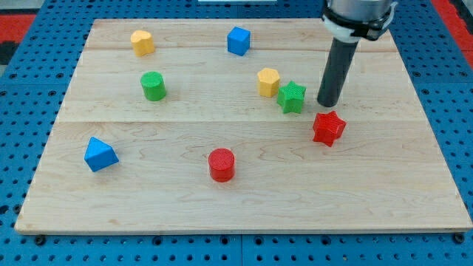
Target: Push the green star slightly towards the left
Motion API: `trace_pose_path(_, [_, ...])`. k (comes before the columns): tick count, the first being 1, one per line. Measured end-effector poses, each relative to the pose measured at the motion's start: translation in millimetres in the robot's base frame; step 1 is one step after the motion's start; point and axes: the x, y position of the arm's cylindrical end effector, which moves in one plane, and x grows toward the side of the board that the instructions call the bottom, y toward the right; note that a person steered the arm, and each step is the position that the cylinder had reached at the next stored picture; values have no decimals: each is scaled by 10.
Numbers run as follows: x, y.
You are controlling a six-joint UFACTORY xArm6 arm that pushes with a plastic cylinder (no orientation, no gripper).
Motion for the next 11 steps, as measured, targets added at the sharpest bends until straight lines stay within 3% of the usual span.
trace_pose_path(2, [19,-805])
trace_pose_path(3, [19,-504])
trace_pose_path(5, [-47,-448])
trace_pose_path(6, [-276,-526])
trace_pose_path(8, [-259,-1540])
trace_pose_path(10, [-391,-108])
trace_pose_path(11, [-648,-9])
